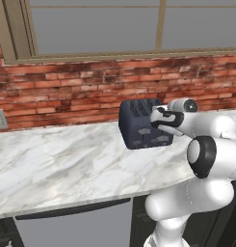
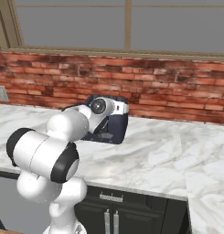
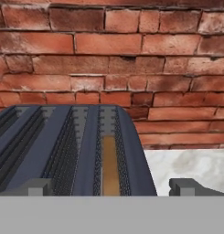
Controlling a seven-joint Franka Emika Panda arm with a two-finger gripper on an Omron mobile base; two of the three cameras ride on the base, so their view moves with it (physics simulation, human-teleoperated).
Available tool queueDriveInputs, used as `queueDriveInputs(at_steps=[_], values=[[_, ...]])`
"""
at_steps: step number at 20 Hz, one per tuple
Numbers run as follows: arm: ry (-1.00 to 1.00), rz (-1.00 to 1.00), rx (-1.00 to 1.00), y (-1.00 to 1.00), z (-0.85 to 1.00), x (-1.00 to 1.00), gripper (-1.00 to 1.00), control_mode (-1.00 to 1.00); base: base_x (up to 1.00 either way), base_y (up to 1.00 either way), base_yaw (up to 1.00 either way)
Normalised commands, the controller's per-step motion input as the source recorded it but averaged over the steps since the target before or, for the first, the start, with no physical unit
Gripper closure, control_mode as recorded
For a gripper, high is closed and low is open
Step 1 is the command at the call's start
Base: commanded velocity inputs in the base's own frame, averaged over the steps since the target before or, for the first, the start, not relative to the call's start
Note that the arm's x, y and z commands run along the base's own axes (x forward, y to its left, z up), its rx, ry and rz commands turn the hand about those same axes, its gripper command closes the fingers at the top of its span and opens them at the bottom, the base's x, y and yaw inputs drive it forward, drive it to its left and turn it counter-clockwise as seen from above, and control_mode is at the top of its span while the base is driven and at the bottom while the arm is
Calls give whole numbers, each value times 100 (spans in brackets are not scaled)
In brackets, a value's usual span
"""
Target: Start the toaster. Once the lever pops up, take the bread to the plate on the dining counter.
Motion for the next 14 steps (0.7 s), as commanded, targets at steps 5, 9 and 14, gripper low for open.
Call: queueDriveInputs(at_steps=[5,9,14], values=[[0,0,0,0,-11,0,-100,-100,0,0,0],[0,1,0,0,-5,0,-100,-100,0,0,0],[0,2,0,-1,-2,0,-100,-100,0,0,0]])
